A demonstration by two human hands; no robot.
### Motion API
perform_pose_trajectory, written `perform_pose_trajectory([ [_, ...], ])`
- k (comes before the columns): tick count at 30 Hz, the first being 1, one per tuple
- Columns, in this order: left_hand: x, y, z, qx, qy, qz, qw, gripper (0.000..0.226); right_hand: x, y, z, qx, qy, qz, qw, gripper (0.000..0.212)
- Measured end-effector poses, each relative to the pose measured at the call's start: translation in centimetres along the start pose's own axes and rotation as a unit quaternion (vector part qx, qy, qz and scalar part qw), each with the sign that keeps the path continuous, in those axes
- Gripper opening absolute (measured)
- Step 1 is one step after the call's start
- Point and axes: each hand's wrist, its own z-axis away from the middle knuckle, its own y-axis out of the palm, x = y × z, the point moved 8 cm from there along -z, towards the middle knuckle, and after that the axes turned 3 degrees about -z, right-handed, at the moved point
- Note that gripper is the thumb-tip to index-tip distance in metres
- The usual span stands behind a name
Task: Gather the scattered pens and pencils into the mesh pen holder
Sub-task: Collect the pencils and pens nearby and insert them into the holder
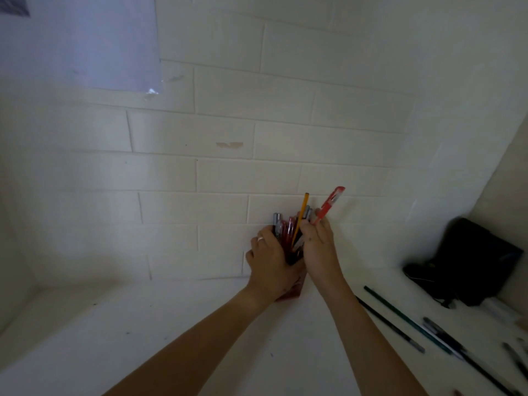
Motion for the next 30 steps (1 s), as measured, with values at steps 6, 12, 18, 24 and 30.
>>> perform_pose_trajectory([
  [6,0.2,-0.2,0.5,-0.014,0.004,-0.021,1.0,0.083,-2.7,1.1,1.3,0.095,-0.01,0.307,0.947,0.061],
  [12,-0.4,-0.7,0.8,-0.018,0.025,-0.035,0.999,0.082,-1.9,1.2,1.9,0.055,-0.04,0.265,0.962,0.081],
  [18,-0.7,-1.2,1.0,0.011,0.022,0.016,1.0,0.095,-1.5,0.0,2.4,-0.014,-0.017,-0.016,1.0,0.095],
  [24,-1.6,-1.5,0.4,0.021,0.012,0.027,0.999,0.058,-2.5,-0.4,2.0,-0.01,0.011,0.0,1.0,0.091],
  [30,-1.6,-0.5,0.4,0.046,0.017,0.072,0.996,0.045,-2.5,0.4,1.2,0.052,0.038,-0.011,0.998,0.048],
])
